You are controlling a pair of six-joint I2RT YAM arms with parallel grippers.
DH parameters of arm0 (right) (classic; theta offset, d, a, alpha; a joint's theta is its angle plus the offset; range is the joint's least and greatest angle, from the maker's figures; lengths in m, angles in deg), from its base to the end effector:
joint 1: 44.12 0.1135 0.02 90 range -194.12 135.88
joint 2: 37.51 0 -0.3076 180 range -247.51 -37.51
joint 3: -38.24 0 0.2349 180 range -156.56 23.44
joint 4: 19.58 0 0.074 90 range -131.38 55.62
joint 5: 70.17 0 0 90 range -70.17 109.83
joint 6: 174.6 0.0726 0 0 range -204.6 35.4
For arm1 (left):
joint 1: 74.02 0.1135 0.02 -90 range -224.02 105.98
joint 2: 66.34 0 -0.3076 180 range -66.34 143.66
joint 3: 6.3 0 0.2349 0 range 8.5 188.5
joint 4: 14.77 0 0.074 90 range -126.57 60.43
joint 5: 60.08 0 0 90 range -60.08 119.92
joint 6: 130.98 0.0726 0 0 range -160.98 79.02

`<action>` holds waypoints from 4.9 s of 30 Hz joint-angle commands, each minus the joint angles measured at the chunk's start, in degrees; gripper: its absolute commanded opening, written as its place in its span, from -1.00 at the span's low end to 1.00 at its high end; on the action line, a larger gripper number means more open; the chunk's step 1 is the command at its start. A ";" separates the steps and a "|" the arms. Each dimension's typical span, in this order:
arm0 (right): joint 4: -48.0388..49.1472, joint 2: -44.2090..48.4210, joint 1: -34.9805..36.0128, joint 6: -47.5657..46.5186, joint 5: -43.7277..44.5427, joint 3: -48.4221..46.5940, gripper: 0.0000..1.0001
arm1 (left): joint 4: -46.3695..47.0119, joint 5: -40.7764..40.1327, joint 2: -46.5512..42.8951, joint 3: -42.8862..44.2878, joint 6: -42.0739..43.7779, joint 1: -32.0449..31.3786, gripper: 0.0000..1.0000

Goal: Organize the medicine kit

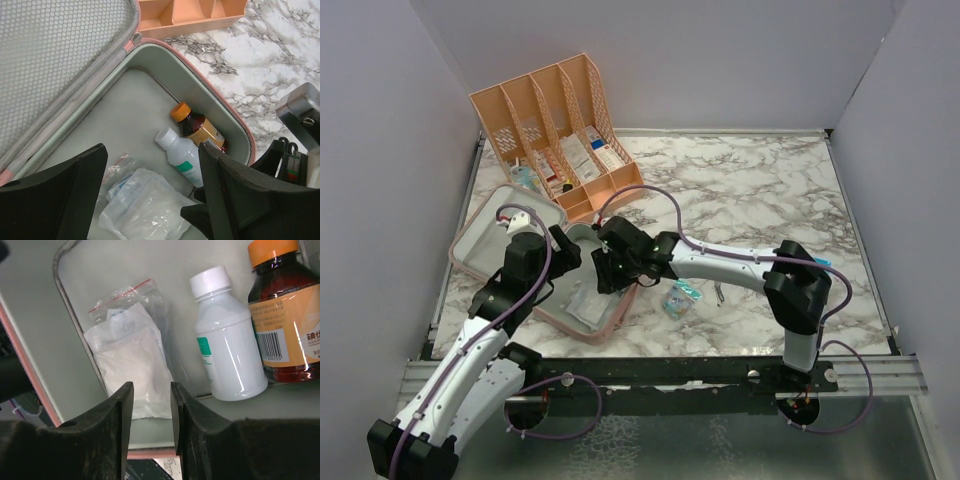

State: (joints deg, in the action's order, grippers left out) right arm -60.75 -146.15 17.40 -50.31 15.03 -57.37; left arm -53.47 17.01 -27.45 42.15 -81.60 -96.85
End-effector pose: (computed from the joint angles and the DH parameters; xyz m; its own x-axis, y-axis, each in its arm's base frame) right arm 0.2010 0.3833 0.2333 -0.8262 -0.3455 -0.4451 -0.5251 0.7587 0.3856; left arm 0.1341 -0.0388 0.2751 -0.4698 -0.4908 -0.7338 -0.1416 0.8624 -0.4861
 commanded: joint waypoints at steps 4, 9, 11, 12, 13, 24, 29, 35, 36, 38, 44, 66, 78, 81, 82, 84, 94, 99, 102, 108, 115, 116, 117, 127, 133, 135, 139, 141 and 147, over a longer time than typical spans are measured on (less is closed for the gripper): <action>5.31 4.38 0.69 -9.00 -2.92 2.01 -0.43 | -2.34 -3.75 -1.15 4.78 -0.94 0.24 0.52; 7.57 3.25 1.73 -10.58 -9.29 2.72 -0.64 | -4.84 -11.44 -3.68 6.86 -1.59 0.24 0.52; 7.47 1.82 1.93 -10.62 -10.71 2.84 -0.64 | -4.93 -13.05 -4.77 7.19 -1.49 0.23 0.52; 7.13 1.12 1.92 -10.81 -10.94 2.78 -0.63 | -4.85 -13.62 -5.11 7.29 -1.50 0.22 0.52; 6.70 0.40 2.01 -10.89 -10.86 2.59 -0.60 | -4.88 -13.92 -5.17 7.43 -1.49 0.28 0.52; -0.35 -7.88 4.45 -11.29 -1.69 -1.45 -0.18 | -4.50 -13.46 -2.36 7.83 -1.36 0.25 0.52; -1.92 -7.74 4.43 -9.61 0.66 -2.44 -0.14 | -4.32 -13.82 -2.18 8.59 -0.48 0.24 0.52; 3.62 1.37 4.49 -8.91 1.49 -0.25 -0.06 | -4.14 -14.05 -0.88 9.74 0.75 0.24 0.52; 5.26 3.64 4.37 -8.70 1.84 0.84 -0.03 | -4.09 -13.87 -0.69 9.77 0.82 0.22 0.52; 9.05 7.66 4.31 -8.24 3.15 3.26 -0.01 | -3.92 -13.10 -0.16 9.54 0.95 0.22 0.52; 10.47 14.58 1.33 -2.65 13.13 8.50 -0.02 | -0.50 -4.21 1.90 7.61 2.18 0.24 0.53; 7.01 18.46 -21.43 8.70 18.45 22.65 -0.11 | 1.53 -0.03 44.96 27.58 -4.77 -13.50 0.27; 9.20 18.76 -24.50 7.86 17.47 26.13 -0.13 | -5.98 -10.76 52.23 32.44 -5.24 -16.11 0.30; 9.56 18.69 -24.86 7.58 17.24 26.39 -0.13 | -9.68 -14.72 54.10 34.39 -2.89 -16.11 0.32; 9.77 18.70 -24.94 7.49 17.27 26.52 -0.14 | -9.84 -15.54 54.56 34.62 -2.07 -16.11 0.33; 10.06 18.59 -25.16 7.21 17.23 26.67 -0.14 | -9.95 -15.87 55.49 35.02 -0.56 -16.11 0.32; 10.64 18.08 -25.48 6.01 16.05 26.32 -0.14 | -11.12 -16.48 53.60 30.99 2.44 -16.08 -0.16; 12.29 17.27 -25.48 3.60 12.09 26.45 -0.14 | -11.12 -15.63 50.63 28.20 2.52 -16.02 -0.26; 13.58 16.78 -25.49 2.51 9.17 26.73 -0.14 | -11.11 -14.58 49.17 26.58 2.57 -16.00 -0.29; 15.08 16.06 -25.49 -0.33 5.55 27.46 -0.11 | -11.10 -13.99 45.98 24.80 2.31 -16.02 -0.30; 13.17 14.16 -25.48 -11.30 3.37 26.54 0.03 | -10.96 -13.16 44.62 24.71 1.53 -16.02 -0.30; 11.91 14.06 -25.48 -13.01 3.60 26.12 0.04 | -10.78 -12.82 44.65 24.83 1.50 -16.02 -0.30; 10.61 14.18 -25.49 -14.45 4.09 25.85 0.04 | -10.61 -12.50 44.65 24.87 1.44 -16.02 -0.30; -1.07 22.11 -25.00 -7.86 4.30 30.39 0.11 | -9.30 -10.12 44.40 25.73 1.57 -16.02 -0.11; -5.85 25.57 -21.05 -8.71 -0.85 30.80 0.09 | -8.06 -7.27 42.72 25.88 2.01 -15.93 0.05; -4.57 25.18 -19.17 -10.42 -3.37 32.08 0.08 | -6.93 -5.64 42.26 25.61 1.93 -15.85 0.05; -7.51 22.33 -17.92 -9.79 1.13 31.01 0.04 | -5.42 -3.01 41.76 25.23 1.74 -15.84 0.03; -8.35 22.42 -17.48 -9.84 3.69 30.57 0.02 | -5.28 -2.85 41.60 24.84 1.43 -15.84 0.03; -7.52 18.64 -15.47 -11.17 6.62 30.36 -0.07 | -3.68 -2.21 40.44 23.37 1.40 -15.67 0.03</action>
State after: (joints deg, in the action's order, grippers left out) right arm -67.55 -123.81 0.31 -60.13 17.46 -26.07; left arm -59.20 12.88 15.28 66.74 -80.24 -112.98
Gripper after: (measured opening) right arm 0.486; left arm 0.516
